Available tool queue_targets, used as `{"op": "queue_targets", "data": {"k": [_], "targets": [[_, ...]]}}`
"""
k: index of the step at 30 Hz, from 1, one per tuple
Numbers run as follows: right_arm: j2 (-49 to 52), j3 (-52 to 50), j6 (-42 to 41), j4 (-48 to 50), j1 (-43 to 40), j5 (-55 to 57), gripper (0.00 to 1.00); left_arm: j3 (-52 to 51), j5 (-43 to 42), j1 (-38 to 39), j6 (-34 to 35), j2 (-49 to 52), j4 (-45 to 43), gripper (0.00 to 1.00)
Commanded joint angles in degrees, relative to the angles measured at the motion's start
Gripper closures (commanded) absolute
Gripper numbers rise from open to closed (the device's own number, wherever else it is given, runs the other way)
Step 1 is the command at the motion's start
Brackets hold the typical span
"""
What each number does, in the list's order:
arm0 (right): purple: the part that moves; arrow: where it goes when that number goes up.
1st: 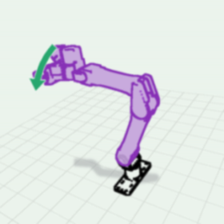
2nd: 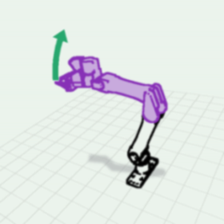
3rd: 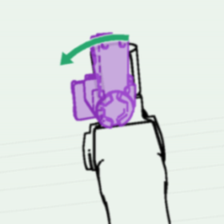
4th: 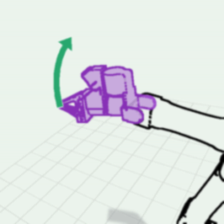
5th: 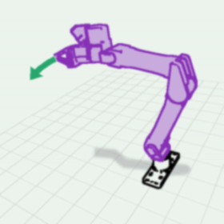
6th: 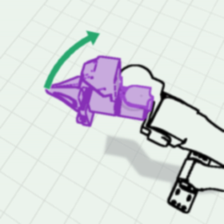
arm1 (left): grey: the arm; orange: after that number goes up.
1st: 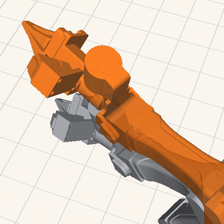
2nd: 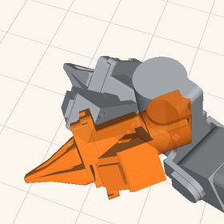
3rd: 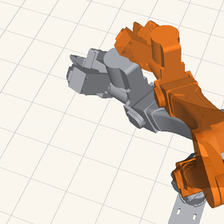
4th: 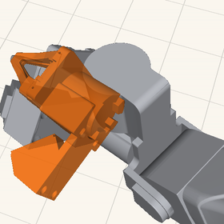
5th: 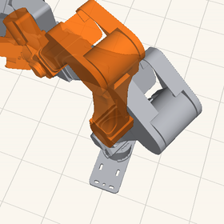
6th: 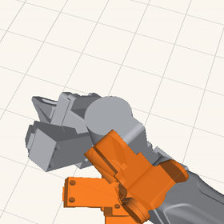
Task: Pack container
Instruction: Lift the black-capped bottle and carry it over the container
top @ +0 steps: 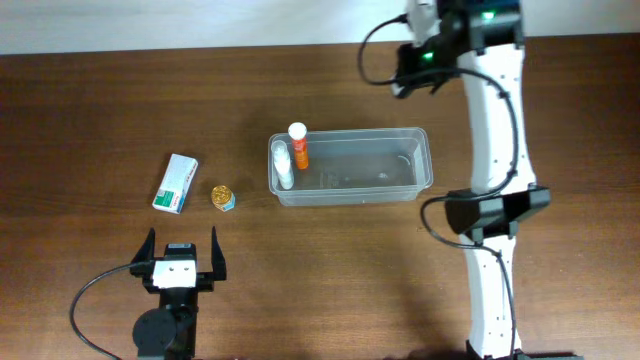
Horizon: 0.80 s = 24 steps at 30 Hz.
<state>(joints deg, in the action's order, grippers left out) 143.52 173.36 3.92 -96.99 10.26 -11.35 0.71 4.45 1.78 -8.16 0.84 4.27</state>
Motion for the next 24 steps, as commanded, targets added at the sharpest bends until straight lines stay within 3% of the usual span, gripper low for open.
{"op": "queue_targets", "data": {"k": [1, 24], "targets": [[-3.34, 0.07, -1.46, -0.37, 4.33, 1.18, 0.80, -0.20, -0.63, -0.35, -0.96, -0.48, 0.09, 0.01], [-3.34, -5.97, -4.87, -0.37, 18.03, 1.53, 0.80, -0.20, -0.63, -0.35, -0.96, -0.48, 0.09, 0.01]]}}
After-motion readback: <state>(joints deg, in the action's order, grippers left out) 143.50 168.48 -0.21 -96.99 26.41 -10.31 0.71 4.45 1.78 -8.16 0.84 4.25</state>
